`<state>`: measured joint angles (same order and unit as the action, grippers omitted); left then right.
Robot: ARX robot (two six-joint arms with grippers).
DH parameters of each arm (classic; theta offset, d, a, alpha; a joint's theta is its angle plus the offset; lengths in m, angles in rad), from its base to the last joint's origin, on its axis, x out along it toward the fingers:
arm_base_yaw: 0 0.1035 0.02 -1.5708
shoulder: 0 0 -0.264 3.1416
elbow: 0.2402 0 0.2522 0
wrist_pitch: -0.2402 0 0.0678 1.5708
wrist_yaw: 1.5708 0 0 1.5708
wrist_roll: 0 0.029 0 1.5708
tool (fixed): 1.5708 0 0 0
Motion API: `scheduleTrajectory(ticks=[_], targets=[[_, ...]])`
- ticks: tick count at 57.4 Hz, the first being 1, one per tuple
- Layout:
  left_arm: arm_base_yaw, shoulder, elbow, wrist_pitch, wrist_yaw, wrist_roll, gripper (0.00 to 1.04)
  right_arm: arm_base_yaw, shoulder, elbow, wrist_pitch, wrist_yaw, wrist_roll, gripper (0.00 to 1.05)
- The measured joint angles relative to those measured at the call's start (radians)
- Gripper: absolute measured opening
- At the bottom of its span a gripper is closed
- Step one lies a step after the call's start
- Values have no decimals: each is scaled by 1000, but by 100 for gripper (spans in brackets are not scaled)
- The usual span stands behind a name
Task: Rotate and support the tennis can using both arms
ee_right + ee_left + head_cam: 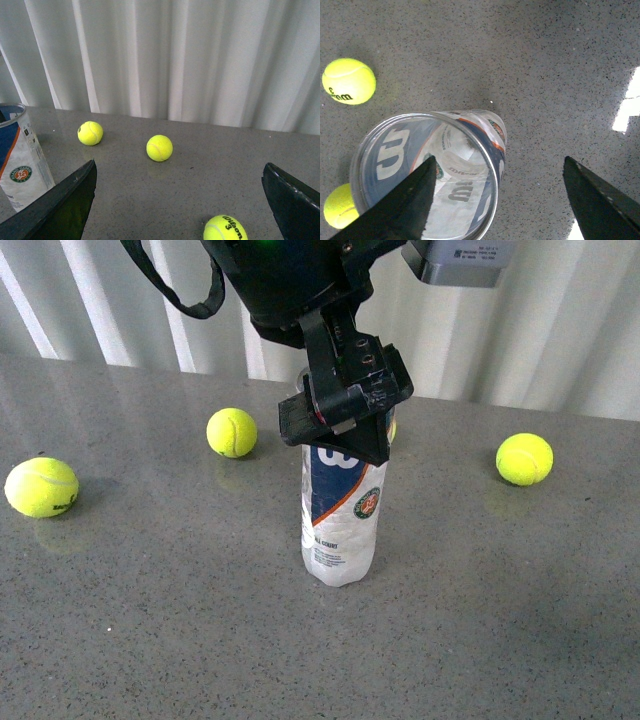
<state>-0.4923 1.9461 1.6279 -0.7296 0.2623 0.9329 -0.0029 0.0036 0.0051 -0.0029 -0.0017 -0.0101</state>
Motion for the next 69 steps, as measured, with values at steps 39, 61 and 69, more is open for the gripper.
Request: scheduleTrajectory(ticks=[39,61,69], targets=[[420,-857,-643,703,183,-883,98,0,0,0,0,0,0,98],[496,-1215,-1207,1055,-260,-949,44,0,0,0,0,0,0,98],[495,-1263,-1319,1084,-261,-942,19,0,0,0,0,0,0,98]])
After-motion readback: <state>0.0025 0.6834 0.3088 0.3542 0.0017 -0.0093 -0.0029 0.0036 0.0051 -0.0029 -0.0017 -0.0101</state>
